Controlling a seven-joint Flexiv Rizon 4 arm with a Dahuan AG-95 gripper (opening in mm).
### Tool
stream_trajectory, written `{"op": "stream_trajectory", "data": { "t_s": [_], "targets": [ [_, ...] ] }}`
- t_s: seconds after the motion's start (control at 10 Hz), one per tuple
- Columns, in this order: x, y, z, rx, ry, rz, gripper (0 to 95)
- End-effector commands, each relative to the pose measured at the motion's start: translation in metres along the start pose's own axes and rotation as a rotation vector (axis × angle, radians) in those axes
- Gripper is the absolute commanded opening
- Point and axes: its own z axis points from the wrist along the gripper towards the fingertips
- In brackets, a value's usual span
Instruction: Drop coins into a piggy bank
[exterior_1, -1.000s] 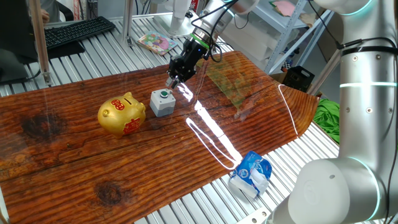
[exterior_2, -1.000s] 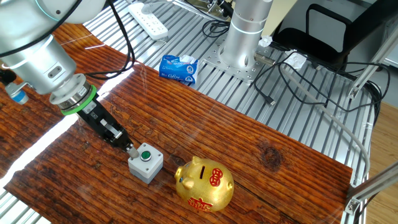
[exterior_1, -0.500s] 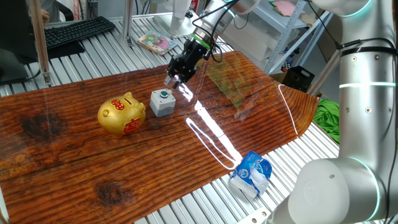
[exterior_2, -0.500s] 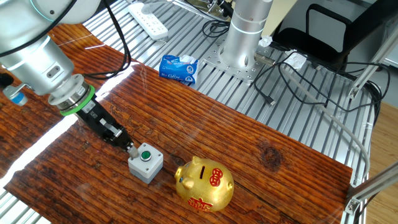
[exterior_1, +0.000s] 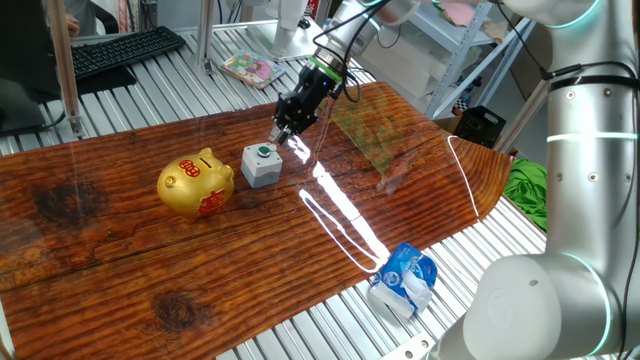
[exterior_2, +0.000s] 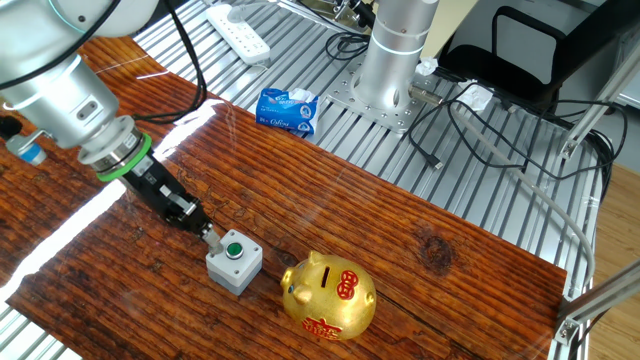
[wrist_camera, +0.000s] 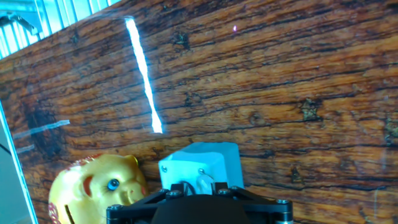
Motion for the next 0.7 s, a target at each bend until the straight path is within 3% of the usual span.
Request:
{"op": "stream_trajectory", "data": {
  "t_s": [0.1,0.4,0.5,0.7],
  "targets": [
    [0.004,-0.0033,0.0013,-0.008,-0.008,-0.005,19.0],
    [0.0087,-0.0048,0.0044,-0.023,-0.013,-0.003,19.0],
    [0.0089,-0.0049,0.0046,-0.039,-0.011,0.003,19.0],
    [0.0087,-0.0048,0.0053,-0.041,-0.013,0.001,19.0]
  ]
}}
